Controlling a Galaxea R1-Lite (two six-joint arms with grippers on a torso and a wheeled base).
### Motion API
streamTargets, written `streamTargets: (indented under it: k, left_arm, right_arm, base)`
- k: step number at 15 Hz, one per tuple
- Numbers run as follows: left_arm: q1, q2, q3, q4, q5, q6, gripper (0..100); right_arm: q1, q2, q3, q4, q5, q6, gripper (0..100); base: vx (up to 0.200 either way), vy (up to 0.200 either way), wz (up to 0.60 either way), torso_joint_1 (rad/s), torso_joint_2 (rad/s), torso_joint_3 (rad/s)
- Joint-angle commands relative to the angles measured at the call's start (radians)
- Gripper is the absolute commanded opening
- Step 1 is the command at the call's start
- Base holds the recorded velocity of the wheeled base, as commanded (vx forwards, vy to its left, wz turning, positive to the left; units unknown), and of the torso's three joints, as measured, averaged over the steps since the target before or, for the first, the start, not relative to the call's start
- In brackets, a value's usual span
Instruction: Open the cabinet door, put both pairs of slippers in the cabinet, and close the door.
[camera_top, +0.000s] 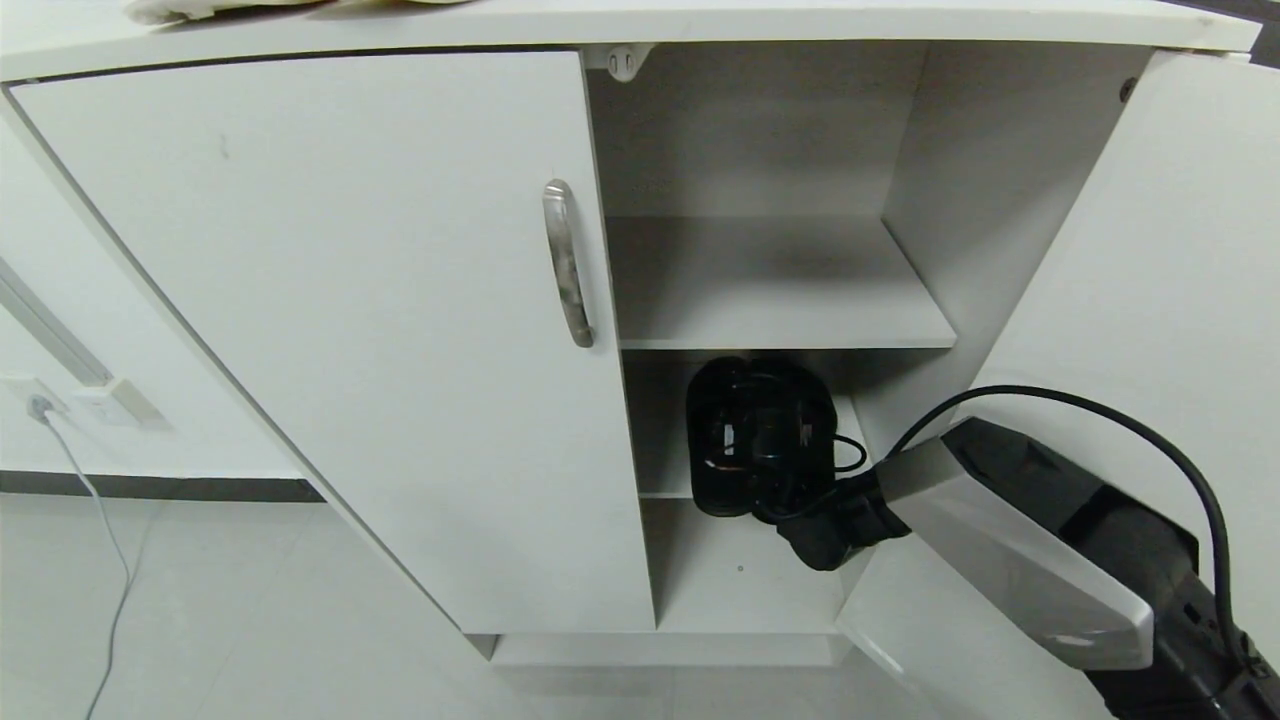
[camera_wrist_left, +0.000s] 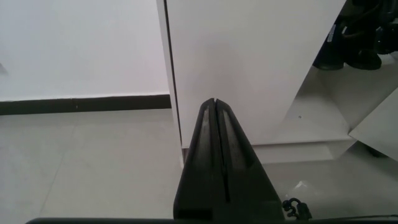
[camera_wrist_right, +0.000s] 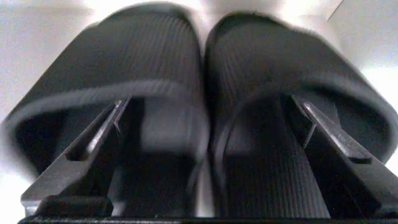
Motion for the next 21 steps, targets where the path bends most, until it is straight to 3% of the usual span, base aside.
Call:
streamTargets:
  k: [1, 6, 9, 19, 21]
  left_arm:
    - [0.0, 0.001, 0.0, 0.0, -0.001, 0.001, 0]
    - [0.0, 0.001, 0.0, 0.0, -0.001, -0.001, 0]
    - [0.0, 0.001, 0.0, 0.0, -0.001, -0.002, 0]
    - [0.0, 0.001, 0.0, 0.0, -0.001, -0.007, 0]
    - [0.0, 0.001, 0.0, 0.0, -0.001, -0.009, 0]
  right_arm:
    - [0.047, -0.157, 0.2, -0.074, -0.001, -0.001, 100]
    - [0.161, -0.451, 0.674, -0.241, 0.001, 0.004, 100]
    - [0.236, -0.588, 0.915, -0.242, -0.001, 0.025, 100]
    - [0.238, -0.571, 0.916, -0.245, -0.002, 0.041, 100]
    - [0.239, -0.571, 0.921, -0.245, -0.004, 0.041, 100]
  base:
    - [0.0, 0.0, 0.0, 0.0, 0.0, 0.0]
    - [0.0, 0.0, 0.0, 0.0, 0.0, 0.0]
    - [0.0, 0.0, 0.0, 0.0, 0.0, 0.0]
    - [0.0, 0.0, 0.0, 0.0, 0.0, 0.0]
    - [-0.2, 0.0, 0.0, 0.007, 0.0, 0.0]
